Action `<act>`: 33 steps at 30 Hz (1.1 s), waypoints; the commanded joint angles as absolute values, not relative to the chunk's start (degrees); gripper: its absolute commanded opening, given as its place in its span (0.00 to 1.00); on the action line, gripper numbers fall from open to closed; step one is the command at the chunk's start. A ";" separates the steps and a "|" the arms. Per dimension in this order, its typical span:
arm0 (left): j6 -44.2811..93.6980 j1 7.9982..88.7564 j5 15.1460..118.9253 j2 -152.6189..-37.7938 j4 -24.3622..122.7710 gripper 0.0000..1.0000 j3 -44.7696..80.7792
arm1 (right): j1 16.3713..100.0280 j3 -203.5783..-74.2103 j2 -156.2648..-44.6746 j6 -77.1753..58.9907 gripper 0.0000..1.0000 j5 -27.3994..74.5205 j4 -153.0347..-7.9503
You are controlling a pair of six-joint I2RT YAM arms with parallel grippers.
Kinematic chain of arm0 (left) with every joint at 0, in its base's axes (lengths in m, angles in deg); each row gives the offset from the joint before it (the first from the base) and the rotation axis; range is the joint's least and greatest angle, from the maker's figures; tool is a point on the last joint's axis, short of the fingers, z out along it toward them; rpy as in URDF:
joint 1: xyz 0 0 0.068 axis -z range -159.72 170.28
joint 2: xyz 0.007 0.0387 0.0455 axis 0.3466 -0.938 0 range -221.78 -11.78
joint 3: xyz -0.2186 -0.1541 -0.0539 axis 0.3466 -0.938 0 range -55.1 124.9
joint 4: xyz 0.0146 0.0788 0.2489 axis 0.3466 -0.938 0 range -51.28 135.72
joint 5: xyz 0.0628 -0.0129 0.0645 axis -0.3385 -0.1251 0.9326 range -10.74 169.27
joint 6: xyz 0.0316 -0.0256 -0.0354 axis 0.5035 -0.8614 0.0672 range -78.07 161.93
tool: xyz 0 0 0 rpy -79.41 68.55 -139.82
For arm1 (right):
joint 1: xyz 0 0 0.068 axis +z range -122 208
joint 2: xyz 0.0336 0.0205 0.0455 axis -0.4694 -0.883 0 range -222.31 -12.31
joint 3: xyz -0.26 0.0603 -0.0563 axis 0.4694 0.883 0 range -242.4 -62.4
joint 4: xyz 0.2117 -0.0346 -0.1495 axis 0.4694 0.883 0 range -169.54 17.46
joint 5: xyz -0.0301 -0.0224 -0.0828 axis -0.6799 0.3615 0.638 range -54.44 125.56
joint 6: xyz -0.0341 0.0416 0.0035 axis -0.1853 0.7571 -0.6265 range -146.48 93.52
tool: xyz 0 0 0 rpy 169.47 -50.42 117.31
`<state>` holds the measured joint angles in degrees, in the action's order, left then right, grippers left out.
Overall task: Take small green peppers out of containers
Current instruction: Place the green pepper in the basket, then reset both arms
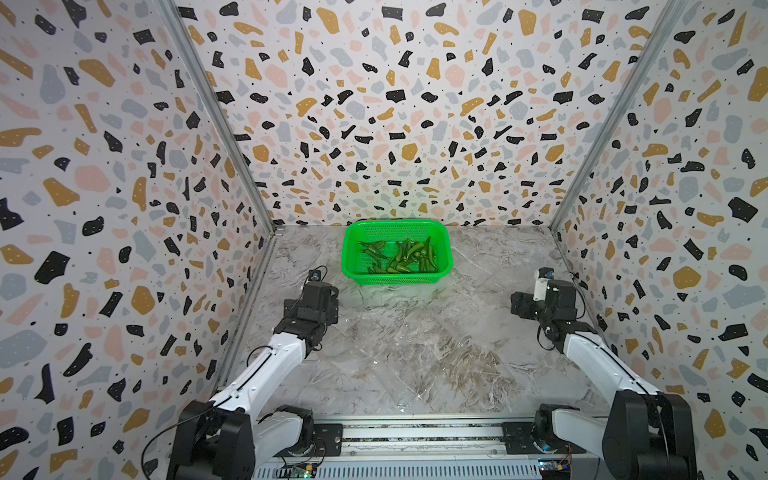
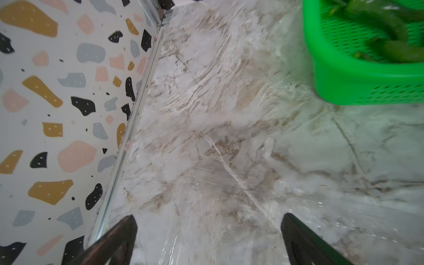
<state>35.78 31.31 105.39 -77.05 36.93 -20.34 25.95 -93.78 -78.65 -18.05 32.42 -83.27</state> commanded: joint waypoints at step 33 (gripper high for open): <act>42.01 22.32 83.05 -94.33 89.60 0.99 -34.32 | 32.16 -75.59 -97.03 -28.23 0.98 34.79 -147.22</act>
